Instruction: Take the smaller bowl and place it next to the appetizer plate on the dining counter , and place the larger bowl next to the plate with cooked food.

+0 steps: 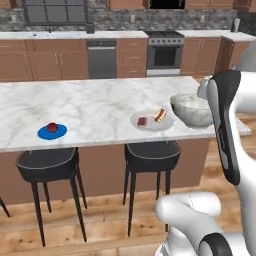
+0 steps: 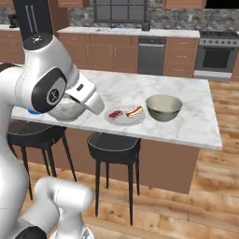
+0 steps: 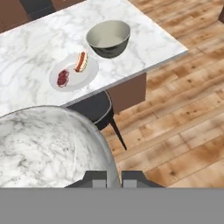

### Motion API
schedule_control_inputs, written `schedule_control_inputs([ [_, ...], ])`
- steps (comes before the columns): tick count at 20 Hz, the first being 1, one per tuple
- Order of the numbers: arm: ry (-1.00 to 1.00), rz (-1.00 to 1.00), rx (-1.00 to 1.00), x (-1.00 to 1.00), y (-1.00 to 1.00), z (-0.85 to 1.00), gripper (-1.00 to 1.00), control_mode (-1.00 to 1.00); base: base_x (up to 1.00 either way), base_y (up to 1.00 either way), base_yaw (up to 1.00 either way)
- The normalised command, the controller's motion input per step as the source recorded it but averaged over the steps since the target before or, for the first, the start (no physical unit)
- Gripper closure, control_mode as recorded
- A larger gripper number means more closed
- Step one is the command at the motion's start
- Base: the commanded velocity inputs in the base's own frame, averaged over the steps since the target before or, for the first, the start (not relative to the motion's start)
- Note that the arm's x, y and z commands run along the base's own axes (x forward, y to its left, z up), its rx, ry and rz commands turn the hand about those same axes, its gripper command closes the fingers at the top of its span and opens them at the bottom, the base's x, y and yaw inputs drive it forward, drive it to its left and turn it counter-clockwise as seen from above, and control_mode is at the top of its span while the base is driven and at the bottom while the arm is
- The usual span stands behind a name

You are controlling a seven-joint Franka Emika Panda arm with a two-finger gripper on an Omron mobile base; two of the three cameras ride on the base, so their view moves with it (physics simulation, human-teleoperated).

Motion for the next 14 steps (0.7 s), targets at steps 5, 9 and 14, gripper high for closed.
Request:
schedule_control_inputs([
  [5, 0.00, 0.00, 0.00, 0.00, 0.00, 0.00, 1.00, 1.00, 0.48, 1.00, 0.00],
  [9, 0.00, 0.00, 0.00, 0.00, 0.00, 0.00, 1.00, 1.00, 0.90, 1.00, 0.00],
  [14, 0.00, 0.00, 0.00, 0.00, 0.00, 0.00, 1.00, 1.00, 1.00, 0.99, 0.00],
])
